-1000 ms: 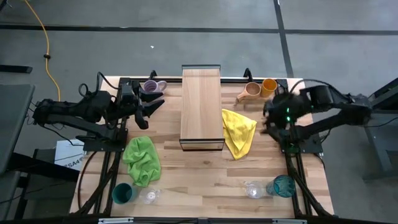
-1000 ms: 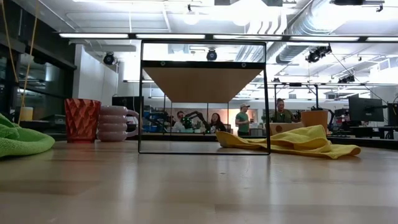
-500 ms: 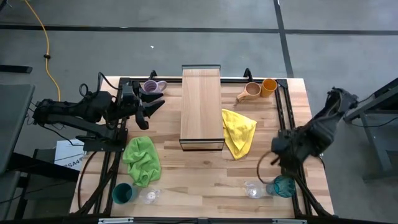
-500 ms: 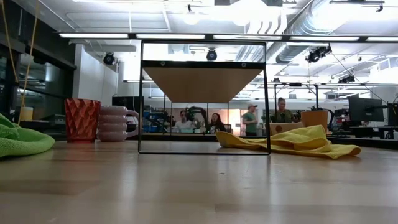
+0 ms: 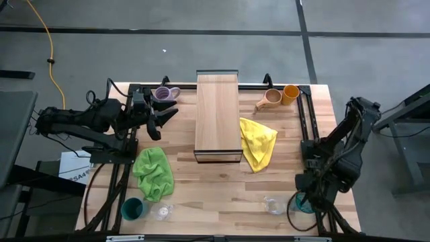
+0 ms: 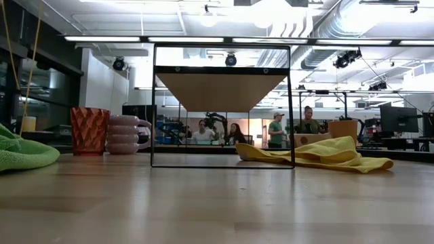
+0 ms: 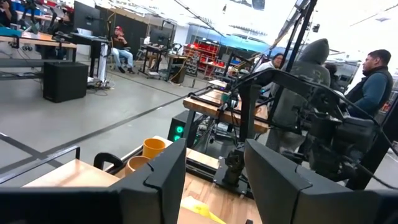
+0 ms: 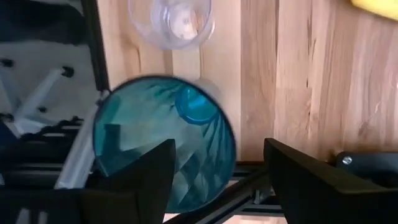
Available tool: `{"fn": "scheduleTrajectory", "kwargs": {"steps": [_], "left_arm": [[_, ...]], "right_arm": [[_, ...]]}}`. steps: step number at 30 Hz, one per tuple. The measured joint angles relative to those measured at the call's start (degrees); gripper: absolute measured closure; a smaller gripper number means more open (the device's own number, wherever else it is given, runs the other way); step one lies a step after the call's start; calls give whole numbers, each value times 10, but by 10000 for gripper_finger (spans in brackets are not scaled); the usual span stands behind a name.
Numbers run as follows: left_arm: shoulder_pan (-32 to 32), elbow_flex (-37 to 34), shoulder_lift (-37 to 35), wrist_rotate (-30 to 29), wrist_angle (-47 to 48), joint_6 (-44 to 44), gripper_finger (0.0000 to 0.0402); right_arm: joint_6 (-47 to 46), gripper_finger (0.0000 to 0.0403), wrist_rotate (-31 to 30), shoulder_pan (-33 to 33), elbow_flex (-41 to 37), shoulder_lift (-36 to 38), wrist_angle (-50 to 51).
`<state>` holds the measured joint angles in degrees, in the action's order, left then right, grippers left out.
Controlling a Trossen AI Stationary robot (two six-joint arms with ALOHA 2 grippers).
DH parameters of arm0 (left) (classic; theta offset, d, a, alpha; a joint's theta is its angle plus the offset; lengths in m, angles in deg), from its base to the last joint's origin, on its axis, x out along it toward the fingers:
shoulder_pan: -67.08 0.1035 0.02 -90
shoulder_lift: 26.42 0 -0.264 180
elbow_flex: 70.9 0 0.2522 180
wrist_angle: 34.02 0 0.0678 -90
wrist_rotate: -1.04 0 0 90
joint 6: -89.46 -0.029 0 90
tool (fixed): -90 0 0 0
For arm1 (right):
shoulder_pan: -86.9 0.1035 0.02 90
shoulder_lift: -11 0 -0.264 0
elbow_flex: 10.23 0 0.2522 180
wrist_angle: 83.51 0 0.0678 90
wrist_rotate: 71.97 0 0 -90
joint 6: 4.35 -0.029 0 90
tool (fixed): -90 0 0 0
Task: Stack small to large cups/mugs on shelf
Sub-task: Put the light blue cup on the shelf
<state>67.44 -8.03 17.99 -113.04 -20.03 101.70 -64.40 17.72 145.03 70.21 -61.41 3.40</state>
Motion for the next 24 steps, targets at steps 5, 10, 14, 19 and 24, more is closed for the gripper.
{"fn": "scheduleTrajectory", "kwargs": {"steps": [5, 10, 14, 19, 24], "left_arm": [[0, 0, 0, 0, 0, 0, 252], [0, 0, 0, 0, 0, 0, 252], [0, 0, 0, 0, 0, 0, 252], [0, 0, 0, 0, 0, 0, 252], [0, 0, 0, 0, 0, 0, 252]], "right_arm": [[1, 167, 2, 6, 0, -44, 4], [-1, 167, 3, 5, 0, -72, 19], [0, 168, 3, 5, 0, -84, 20], [1, 205, 3, 5, 0, -95, 21], [1, 288, 3, 5, 0, -102, 26]]}}
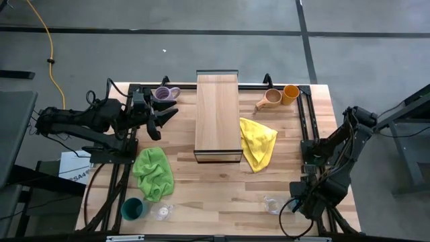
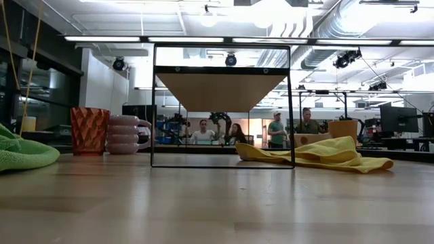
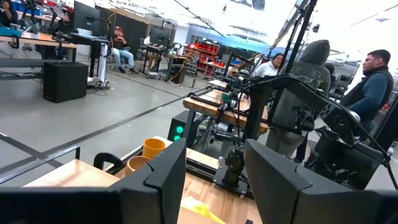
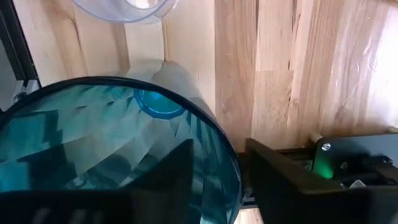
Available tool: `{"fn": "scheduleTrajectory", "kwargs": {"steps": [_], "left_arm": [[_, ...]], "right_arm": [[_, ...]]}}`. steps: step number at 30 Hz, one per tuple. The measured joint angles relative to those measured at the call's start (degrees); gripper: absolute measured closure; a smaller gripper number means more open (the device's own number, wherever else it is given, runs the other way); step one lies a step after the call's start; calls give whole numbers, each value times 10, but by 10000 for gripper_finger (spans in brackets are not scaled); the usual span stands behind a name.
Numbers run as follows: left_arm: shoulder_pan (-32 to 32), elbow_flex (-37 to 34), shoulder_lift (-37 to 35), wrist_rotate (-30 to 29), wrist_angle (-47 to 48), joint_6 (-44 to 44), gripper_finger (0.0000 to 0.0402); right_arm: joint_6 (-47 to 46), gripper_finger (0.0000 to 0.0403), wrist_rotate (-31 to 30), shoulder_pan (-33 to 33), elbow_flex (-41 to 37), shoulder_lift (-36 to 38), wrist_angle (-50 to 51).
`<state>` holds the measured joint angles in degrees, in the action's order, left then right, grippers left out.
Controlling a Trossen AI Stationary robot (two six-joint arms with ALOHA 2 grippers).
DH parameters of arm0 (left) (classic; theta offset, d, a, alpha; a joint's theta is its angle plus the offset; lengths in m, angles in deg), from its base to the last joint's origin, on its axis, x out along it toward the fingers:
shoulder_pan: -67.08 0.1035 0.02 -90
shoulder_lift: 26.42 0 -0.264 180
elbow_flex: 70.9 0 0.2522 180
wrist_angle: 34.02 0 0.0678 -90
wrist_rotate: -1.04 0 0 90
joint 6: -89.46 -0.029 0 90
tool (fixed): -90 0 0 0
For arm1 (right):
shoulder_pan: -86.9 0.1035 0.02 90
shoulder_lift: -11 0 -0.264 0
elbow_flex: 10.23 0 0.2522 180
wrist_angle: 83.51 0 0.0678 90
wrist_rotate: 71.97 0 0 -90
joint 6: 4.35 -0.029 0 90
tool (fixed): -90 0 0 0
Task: Stack small to large cups/mugs on shelf
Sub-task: Put the light blue cup on the shelf
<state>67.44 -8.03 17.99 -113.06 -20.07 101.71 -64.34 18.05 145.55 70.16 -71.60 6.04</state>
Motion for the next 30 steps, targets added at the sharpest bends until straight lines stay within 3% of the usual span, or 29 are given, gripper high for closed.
{"fn": "scheduleTrajectory", "kwargs": {"steps": [5, 7, 18, 25, 30], "left_arm": [[0, 0, 0, 0, 0, 0, 252], [0, 0, 0, 0, 0, 0, 252], [0, 0, 0, 0, 0, 0, 252], [0, 0, 0, 0, 0, 0, 252], [0, 0, 0, 0, 0, 0, 252]], "right_arm": [[0, 378, 10, -2, 0, 0, 8], [0, 395, 22, -3, 1, 2, 9], [-9, 401, 18, -20, 0, 25, 52], [-25, 402, -45, -66, -1, 94, 143], [-49, 402, -122, -124, -1, 151, 142]]}}
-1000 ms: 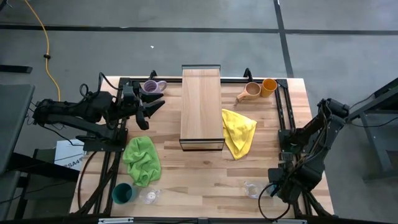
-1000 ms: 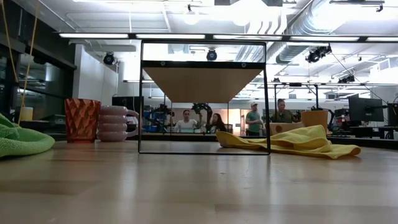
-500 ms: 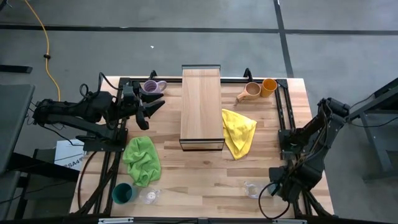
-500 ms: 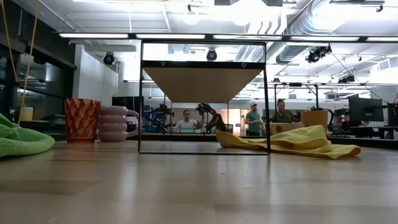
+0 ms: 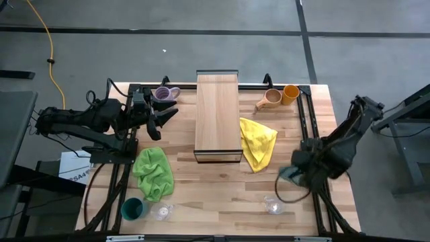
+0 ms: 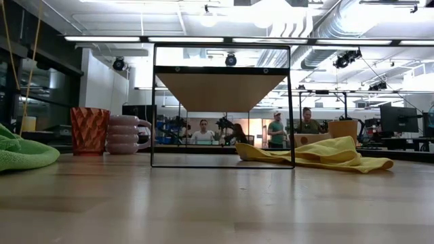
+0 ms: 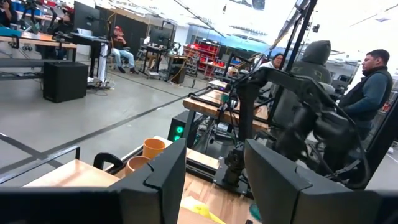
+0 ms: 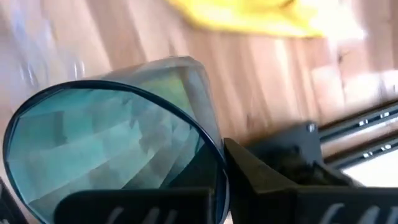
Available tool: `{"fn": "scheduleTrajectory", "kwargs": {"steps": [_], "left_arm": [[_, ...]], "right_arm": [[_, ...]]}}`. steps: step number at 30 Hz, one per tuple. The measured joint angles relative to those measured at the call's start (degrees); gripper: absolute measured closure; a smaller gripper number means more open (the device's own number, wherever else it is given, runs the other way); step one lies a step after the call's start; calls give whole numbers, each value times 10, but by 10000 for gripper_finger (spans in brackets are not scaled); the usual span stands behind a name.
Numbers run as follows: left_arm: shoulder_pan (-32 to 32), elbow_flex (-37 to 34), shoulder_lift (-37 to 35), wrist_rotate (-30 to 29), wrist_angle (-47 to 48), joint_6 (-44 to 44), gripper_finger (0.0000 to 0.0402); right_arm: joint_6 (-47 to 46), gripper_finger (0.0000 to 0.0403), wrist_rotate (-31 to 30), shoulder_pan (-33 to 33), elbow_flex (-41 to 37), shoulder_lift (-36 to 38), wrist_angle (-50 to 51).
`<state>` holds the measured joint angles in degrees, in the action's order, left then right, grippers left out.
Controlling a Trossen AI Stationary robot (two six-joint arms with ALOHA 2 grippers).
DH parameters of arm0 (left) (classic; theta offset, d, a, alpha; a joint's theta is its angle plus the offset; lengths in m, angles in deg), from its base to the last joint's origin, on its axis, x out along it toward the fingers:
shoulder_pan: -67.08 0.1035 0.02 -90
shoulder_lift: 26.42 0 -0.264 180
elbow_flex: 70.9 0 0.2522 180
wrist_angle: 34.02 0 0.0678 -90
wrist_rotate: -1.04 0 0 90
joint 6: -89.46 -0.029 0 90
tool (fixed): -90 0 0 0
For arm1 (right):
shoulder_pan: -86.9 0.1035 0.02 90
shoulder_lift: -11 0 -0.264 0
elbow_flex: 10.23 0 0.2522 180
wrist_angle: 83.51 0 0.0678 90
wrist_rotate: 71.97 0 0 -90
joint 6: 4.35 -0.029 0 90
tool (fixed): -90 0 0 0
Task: Stack small to large cups/mugs on shelf
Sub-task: Put the light blue cup on the shelf
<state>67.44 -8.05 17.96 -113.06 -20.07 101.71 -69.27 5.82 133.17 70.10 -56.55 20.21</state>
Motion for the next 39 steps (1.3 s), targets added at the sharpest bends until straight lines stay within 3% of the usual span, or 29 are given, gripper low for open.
{"fn": "scheduleTrajectory", "kwargs": {"steps": [7, 12, 16, 19, 22, 29, 39], "left_arm": [[0, 0, 0, 0, 0, 0, 252], [0, 0, 0, 0, 0, 0, 252], [0, 0, 0, 0, 0, 0, 252], [0, 0, 1, -7, 0, 0, 252], [0, 0, 6, -10, 0, -1, 252], [0, 0, 40, -7, -1, -4, 252], [1, 0, 88, 70, -57, -29, 252]], "right_arm": [[-85, 403, -177, -117, 0, 68, 1], [-98, 403, -346, -228, 0, 97, 0], [-85, 403, -452, -320, 0, 109, -25], [-9, 403, -475, -367, 0, 118, -95], [133, 403, -435, -397, 0, 126, -193], [434, 403, -220, -445, 0, 130, -424], [592, 403, 78, -557, -6, 128, -659]]}}
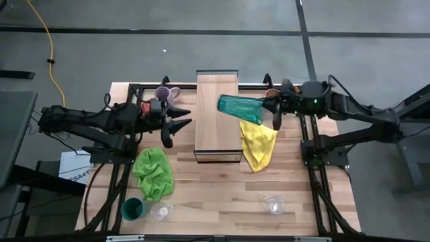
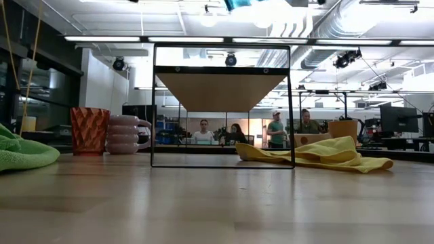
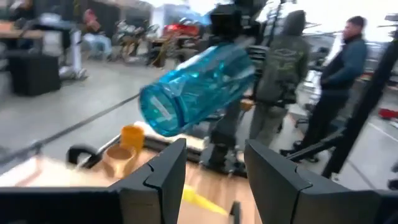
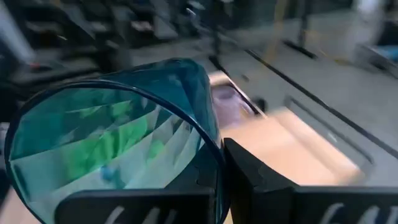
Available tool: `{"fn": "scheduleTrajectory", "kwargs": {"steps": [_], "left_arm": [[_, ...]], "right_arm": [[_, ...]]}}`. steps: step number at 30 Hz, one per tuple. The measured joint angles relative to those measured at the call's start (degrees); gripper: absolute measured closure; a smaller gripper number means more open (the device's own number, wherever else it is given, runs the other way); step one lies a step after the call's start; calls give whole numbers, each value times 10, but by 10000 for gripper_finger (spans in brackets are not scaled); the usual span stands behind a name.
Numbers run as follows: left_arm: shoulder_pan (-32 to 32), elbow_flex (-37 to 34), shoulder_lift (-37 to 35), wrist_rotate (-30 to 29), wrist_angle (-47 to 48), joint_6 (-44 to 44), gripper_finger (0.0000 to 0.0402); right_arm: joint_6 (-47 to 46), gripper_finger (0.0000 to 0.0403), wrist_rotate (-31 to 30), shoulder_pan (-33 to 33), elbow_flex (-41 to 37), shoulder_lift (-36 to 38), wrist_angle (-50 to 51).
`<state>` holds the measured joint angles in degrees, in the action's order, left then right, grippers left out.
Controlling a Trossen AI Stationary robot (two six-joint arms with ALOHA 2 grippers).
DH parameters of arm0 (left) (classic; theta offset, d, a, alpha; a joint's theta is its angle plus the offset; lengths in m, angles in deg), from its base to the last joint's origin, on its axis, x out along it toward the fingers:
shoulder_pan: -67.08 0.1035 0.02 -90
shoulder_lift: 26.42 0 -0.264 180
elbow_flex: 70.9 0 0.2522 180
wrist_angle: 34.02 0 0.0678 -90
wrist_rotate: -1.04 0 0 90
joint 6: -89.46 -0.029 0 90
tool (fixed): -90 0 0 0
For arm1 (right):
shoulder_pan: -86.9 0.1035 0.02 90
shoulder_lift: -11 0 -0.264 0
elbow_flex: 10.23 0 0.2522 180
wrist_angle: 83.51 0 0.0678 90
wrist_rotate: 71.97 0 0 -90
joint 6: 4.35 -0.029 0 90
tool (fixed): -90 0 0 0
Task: Stack small to large cups/mugs on shelf
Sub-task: Put the light blue cup on the shelf
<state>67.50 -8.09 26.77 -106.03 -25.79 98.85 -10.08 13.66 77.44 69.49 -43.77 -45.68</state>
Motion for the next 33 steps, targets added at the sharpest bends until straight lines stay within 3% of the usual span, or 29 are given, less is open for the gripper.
{"fn": "scheduleTrajectory", "kwargs": {"steps": [5, 7, 11, 15, 33], "left_arm": [[0, 23, 4, 19, 17, -54, 252], [10, 37, 4, 23, 32, -69, 252], [54, 49, 13, 90, 29, -62, 252], [93, 46, 34, 128, 30, -40, 252], [97, 47, 41, 129, -4, -52, 252]], "right_arm": [[-39, 403, 225, -73, -93, 17, -188], [-71, 403, 261, -90, -142, 23, -252], [-116, 403, 275, -102, -209, 24, -358], [-123, 403, 282, -101, -226, 24, -380], [-120, 403, 280, -101, -222, 24, -372]]}}
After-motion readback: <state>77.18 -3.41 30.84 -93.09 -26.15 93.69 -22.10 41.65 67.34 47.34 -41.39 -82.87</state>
